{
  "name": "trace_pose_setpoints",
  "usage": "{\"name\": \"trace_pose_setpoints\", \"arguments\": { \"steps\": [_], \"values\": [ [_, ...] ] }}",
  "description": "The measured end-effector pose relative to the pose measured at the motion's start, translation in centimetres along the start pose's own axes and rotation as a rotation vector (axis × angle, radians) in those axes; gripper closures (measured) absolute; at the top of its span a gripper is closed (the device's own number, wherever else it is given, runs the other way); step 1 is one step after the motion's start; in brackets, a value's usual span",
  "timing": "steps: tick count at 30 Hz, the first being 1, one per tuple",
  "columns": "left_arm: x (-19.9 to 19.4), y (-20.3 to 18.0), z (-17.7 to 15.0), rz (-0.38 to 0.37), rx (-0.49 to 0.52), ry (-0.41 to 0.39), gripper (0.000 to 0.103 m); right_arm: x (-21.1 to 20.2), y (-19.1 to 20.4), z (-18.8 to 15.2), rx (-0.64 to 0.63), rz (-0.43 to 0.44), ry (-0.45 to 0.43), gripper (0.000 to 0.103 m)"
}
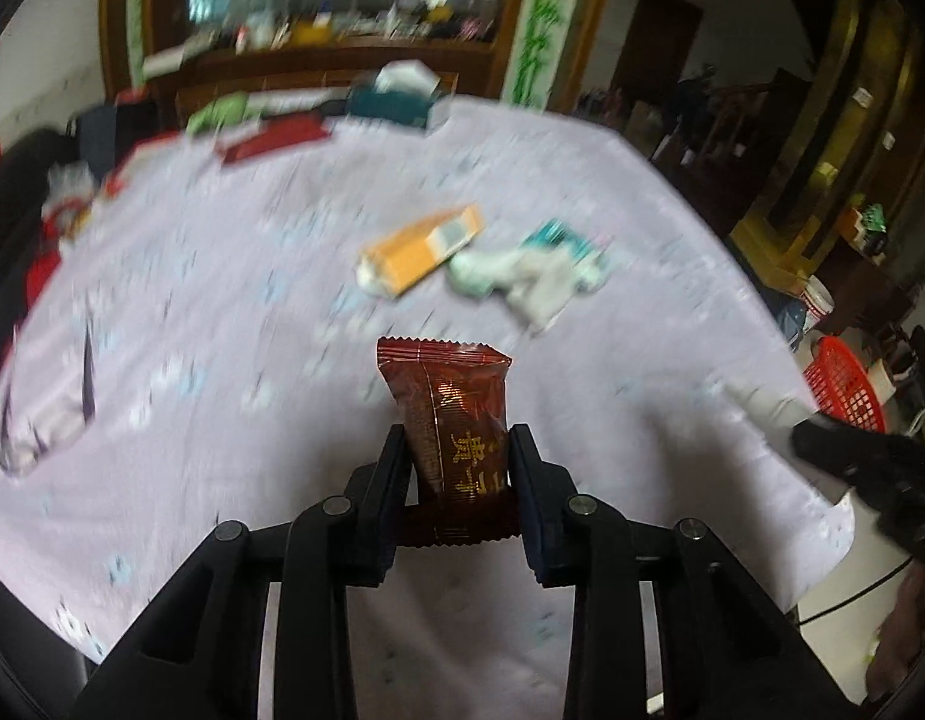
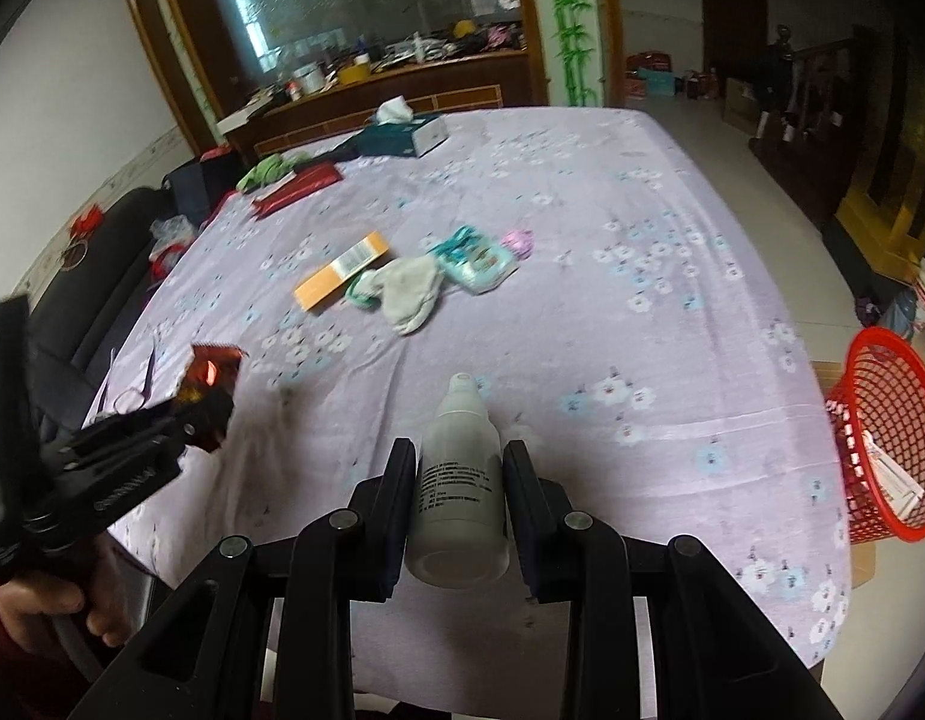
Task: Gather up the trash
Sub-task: 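Carry the candy wrapper and spray bottle toward the red basket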
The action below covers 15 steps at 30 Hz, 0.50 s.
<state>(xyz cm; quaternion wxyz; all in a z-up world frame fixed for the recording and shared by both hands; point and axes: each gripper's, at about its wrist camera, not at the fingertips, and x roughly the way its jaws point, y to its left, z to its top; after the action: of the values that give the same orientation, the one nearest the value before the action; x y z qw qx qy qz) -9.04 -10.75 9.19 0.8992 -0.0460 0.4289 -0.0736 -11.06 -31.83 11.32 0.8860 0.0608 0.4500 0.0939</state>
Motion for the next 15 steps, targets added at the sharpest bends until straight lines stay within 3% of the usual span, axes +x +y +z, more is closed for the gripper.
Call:
{"name": "trace_pose_setpoints", "arguments": {
  "steps": [7,15],
  "values": [
    [-1.3,-5.7,1.4,0.002,0.115,-0.076,0.072,-1.2,-1.5,0.2,0.021,-0.025,-0.037,0.071],
    [-0.6,-9.0,0.5,0.017,0.182,-0.053,0.072,-2.2,-4.0,0.0,0.065,-0.032,-0.058,0.071]
  ]
}}
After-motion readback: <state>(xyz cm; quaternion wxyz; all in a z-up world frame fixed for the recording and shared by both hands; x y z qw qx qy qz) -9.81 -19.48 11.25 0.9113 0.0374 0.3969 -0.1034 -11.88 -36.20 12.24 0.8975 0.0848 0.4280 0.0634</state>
